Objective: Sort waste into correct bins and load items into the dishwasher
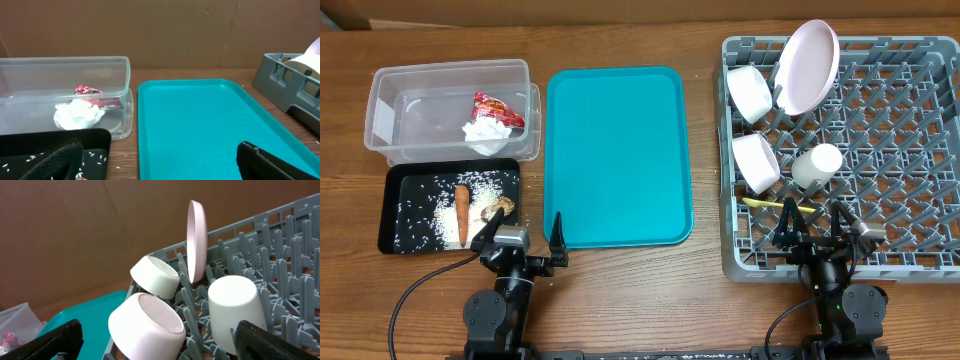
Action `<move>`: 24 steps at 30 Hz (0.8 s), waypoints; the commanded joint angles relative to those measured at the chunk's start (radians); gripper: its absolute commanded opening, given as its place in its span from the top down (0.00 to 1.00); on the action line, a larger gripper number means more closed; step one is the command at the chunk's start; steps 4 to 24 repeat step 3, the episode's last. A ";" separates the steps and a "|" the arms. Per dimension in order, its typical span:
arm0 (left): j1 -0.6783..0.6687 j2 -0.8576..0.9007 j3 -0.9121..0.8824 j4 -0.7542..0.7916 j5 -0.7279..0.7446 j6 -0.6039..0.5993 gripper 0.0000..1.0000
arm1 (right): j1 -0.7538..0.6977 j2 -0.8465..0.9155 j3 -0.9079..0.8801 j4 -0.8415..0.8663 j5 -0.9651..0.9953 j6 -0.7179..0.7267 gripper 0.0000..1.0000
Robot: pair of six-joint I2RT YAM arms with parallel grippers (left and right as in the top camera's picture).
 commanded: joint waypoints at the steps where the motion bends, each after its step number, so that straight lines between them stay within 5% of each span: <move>1: 0.006 -0.012 -0.006 0.001 -0.014 -0.002 0.01 | -0.002 -0.012 -0.011 0.008 -0.004 -0.007 0.00; 24: 0.006 -0.012 -0.006 0.001 -0.014 -0.002 0.00 | -0.002 -0.012 -0.011 0.008 -0.005 -0.006 0.00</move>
